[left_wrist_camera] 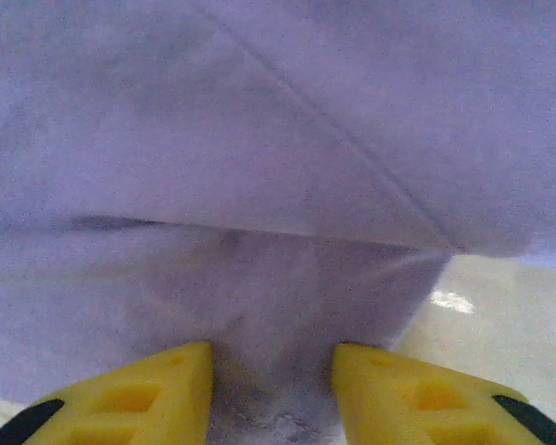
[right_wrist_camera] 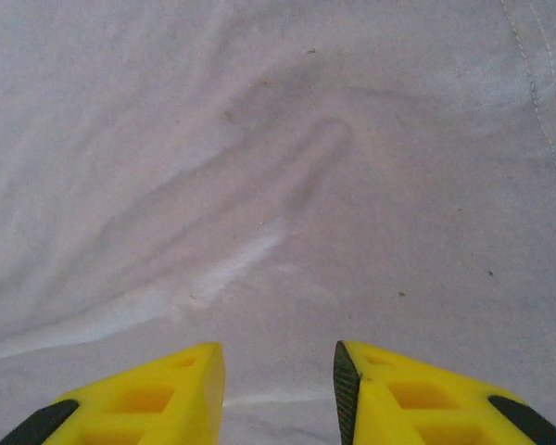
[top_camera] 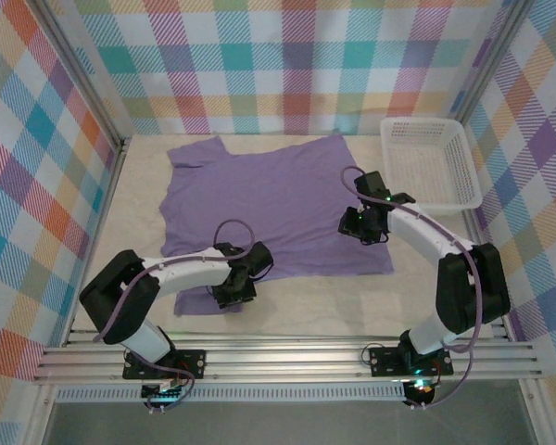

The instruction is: Fold and stack the t-shirts

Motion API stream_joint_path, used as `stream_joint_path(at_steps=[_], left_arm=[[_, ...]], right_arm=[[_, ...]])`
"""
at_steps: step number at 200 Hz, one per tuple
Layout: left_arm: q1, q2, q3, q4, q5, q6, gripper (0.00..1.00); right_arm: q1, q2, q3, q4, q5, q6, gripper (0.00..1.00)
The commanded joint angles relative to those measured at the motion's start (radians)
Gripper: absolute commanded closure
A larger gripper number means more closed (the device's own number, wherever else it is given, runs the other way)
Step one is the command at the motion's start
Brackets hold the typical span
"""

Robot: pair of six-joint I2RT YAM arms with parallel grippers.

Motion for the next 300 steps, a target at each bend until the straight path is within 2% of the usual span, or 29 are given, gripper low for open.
stream_joint_path(at_steps=[1, 9, 16, 56, 88, 129, 160, 184, 218, 236, 240, 249, 255, 270, 300], left_arm=[[-0.014, 0.046, -0.055, 0.073, 0.050, 0.010, 0.75], [-0.017, 0.048, -0.065, 0.105, 0.068, 0.009, 0.92], [-0.029, 0.041, -0.067, 0.120, 0.076, 0.005, 1.00], [-0.108, -0.008, -0.001, 0.003, 0.069, -0.033, 1.00], [-0.111, -0.055, 0.003, 0.003, 0.011, -0.027, 1.00], [-0.111, 0.007, 0.095, 0.086, 0.020, -0.007, 1.00], [-0.118, 0.100, 0.182, 0.084, 0.062, -0.020, 1.00], [-0.127, 0.117, 0.214, 0.035, 0.053, -0.030, 1.00], [-0.127, 0.072, 0.221, -0.078, -0.016, -0.040, 1.00], [-0.132, 0.005, 0.210, -0.157, -0.068, -0.065, 0.81], [-0.133, -0.015, 0.203, -0.176, -0.076, -0.070, 0.75], [-0.138, -0.068, 0.184, -0.210, -0.087, -0.085, 0.54], [-0.147, -0.107, 0.164, -0.223, -0.089, -0.090, 0.45], [-0.158, -0.190, 0.099, -0.249, -0.050, -0.113, 0.41], [-0.170, -0.357, -0.122, -0.168, 0.090, -0.229, 0.43]], right_arm=[[0.000, -0.022, 0.004, -0.018, 0.002, 0.012, 0.63], [-0.001, -0.021, 0.002, -0.016, 0.003, 0.012, 0.63], [-0.001, -0.018, -0.001, -0.018, 0.009, 0.012, 0.63], [-0.025, -0.043, -0.038, -0.030, 0.055, 0.017, 0.63], [-0.034, -0.055, -0.055, -0.024, 0.054, 0.015, 0.63], [-0.034, -0.049, -0.052, -0.020, 0.046, 0.016, 0.63], [-0.034, -0.049, -0.047, -0.033, 0.056, 0.010, 0.63], [-0.037, -0.046, -0.051, -0.038, 0.066, 0.001, 0.63], [-0.045, -0.036, -0.067, -0.030, 0.064, 0.000, 0.63], [-0.058, -0.042, -0.082, -0.032, 0.061, 0.000, 0.63], [-0.065, -0.046, -0.086, -0.035, 0.059, 0.001, 0.63], [-0.082, -0.061, -0.098, -0.042, 0.055, 0.004, 0.63], [-0.095, -0.075, -0.107, -0.048, 0.051, 0.008, 0.62], [-0.131, -0.117, -0.134, -0.064, 0.015, 0.036, 0.60], [-0.155, -0.183, -0.193, -0.060, -0.045, 0.093, 0.59]])
